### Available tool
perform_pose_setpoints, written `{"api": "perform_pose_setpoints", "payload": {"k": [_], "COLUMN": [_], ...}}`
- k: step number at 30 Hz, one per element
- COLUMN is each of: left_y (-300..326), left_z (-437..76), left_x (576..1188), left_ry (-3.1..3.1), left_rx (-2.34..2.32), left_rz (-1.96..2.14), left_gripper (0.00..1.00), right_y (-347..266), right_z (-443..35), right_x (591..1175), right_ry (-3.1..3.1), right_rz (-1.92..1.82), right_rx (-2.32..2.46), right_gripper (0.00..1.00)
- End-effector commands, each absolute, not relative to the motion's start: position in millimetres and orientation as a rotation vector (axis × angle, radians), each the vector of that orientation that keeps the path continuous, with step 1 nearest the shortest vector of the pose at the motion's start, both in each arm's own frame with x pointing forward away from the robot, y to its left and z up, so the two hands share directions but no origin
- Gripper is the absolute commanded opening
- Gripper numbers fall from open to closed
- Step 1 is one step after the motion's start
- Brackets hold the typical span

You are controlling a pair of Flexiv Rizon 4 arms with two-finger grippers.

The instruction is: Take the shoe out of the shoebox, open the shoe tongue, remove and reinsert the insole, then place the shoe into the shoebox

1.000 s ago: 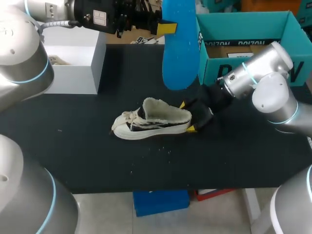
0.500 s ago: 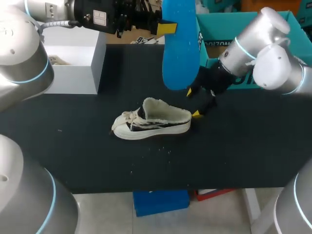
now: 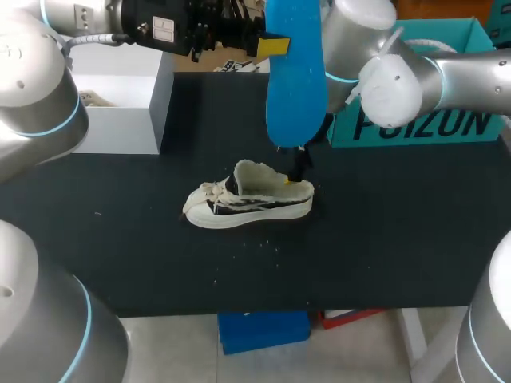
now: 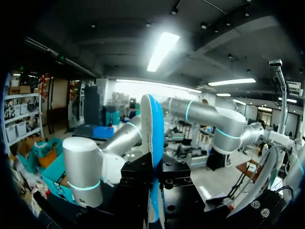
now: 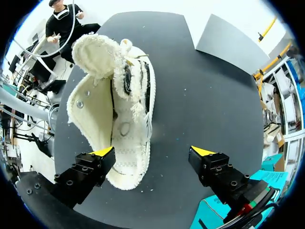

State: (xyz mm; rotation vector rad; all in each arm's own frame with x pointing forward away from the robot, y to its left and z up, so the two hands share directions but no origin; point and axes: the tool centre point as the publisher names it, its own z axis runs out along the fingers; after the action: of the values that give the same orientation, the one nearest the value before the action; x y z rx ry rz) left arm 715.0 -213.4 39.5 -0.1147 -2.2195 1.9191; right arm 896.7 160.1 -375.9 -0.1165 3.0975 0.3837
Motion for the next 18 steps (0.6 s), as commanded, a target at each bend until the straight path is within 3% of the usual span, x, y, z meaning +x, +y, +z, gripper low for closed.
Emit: {"api": "perform_pose_setpoints", "payload": {"k": [1, 16, 18], "left_y": [-215, -215, -215], "left_z": [39, 39, 39], "left_x": [714, 714, 714], "left_ry": [-2.221, -2.221, -2.221], "left_rx": [-0.111, -0.111, -0.111], "left_rz": [1.924, 1.924, 1.924], "left_gripper": [0.00, 0.00, 0.00], "right_y": [178, 210, 212], "right_z": [-378, -387, -389], "right_x": [898, 898, 898], "right_ry": [3.077, 3.111, 3.113], "right_rz": [-0.393, -0.250, -0.236], "right_rx": [-0.159, -0.288, -0.292], "right_gripper": [1.00, 1.00, 0.91]}}
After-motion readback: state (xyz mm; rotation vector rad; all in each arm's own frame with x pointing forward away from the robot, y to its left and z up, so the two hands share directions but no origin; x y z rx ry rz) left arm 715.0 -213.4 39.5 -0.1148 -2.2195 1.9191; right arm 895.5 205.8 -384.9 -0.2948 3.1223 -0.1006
